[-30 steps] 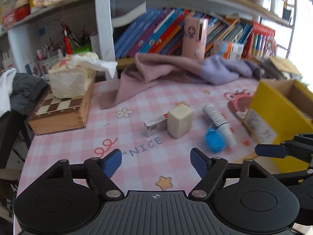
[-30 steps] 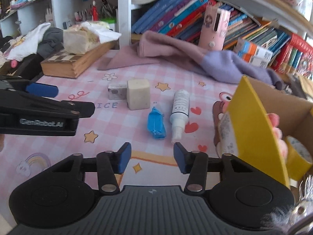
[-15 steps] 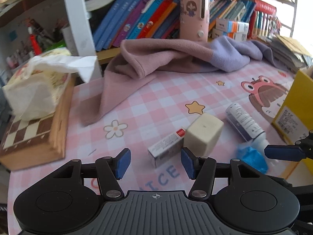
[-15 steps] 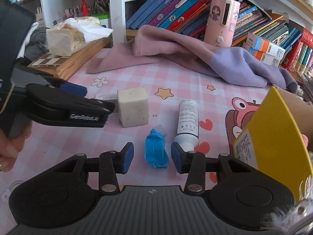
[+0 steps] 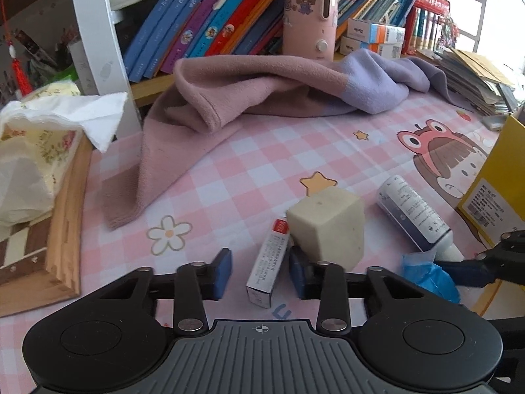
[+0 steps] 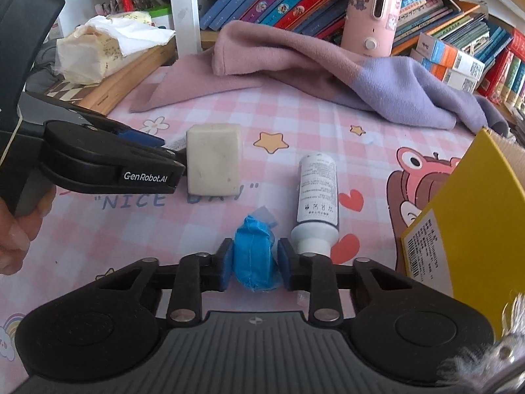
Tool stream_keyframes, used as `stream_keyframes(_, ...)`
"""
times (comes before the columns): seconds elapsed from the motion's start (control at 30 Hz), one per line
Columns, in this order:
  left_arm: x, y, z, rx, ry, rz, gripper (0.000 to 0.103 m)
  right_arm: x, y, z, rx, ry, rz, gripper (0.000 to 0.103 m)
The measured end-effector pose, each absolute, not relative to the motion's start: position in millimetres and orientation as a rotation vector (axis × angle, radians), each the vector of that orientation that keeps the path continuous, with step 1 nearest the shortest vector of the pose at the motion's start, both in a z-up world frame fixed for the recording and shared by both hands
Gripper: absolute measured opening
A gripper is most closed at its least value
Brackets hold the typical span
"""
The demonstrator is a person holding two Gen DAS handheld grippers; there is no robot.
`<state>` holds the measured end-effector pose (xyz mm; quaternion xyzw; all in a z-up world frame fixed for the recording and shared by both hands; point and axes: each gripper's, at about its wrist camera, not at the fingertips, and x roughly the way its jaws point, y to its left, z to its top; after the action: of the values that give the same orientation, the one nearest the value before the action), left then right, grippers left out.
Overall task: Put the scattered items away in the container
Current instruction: 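Close the right tool on the blue packet while the left tool grasps the small white-red box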
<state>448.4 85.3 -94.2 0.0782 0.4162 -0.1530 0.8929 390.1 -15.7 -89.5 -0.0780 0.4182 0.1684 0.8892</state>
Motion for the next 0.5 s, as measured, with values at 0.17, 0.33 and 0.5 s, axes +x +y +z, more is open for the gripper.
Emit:
stream_keyframes(0.17, 439.3, 84.3, -92.9, 0.145, 0.881, -0.323, 0.013, 386.9, -15.0, -86.8, -0.158, 0.849, 0.356, 0.025)
stream_keyframes(0.33, 418.8, 87.6, -79.3, 0.122, 0.850, -0.318, 0.013, 380.7, -14.0, -79.2, -0.153, 0.830, 0.368, 0.025)
stream_keyframes(0.5, 396.7, 93.7, -66.1, 0.074, 0.840, -0.292, 0.013, 369.2, -15.3, -67.6, -0.139, 0.805, 0.386, 0.025)
